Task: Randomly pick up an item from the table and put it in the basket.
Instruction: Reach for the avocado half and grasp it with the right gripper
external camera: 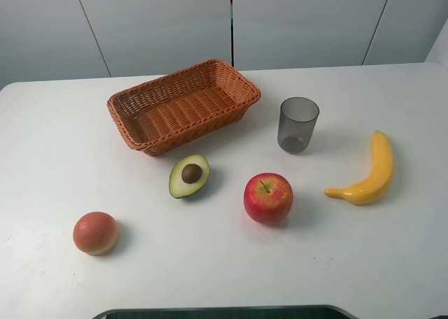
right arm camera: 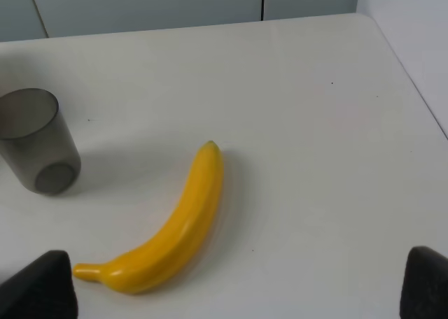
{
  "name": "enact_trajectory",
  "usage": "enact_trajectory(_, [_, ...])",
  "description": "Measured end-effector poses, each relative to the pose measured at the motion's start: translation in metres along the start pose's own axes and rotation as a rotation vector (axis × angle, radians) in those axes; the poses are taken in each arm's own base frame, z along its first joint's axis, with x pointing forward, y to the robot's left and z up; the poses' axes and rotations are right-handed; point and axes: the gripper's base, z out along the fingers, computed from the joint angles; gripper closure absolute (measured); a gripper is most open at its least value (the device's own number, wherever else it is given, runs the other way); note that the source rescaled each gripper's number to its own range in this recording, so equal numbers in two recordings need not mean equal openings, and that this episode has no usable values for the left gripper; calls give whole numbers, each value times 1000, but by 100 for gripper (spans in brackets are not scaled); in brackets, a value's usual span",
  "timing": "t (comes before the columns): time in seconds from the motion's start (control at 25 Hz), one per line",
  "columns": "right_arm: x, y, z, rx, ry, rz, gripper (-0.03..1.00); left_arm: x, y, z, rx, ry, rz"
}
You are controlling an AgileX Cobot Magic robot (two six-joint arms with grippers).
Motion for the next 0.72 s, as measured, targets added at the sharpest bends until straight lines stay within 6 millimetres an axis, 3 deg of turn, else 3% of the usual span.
enact_trajectory(0.72, [0,0,0,0,0,0,-3,0,0,0,0,0,0])
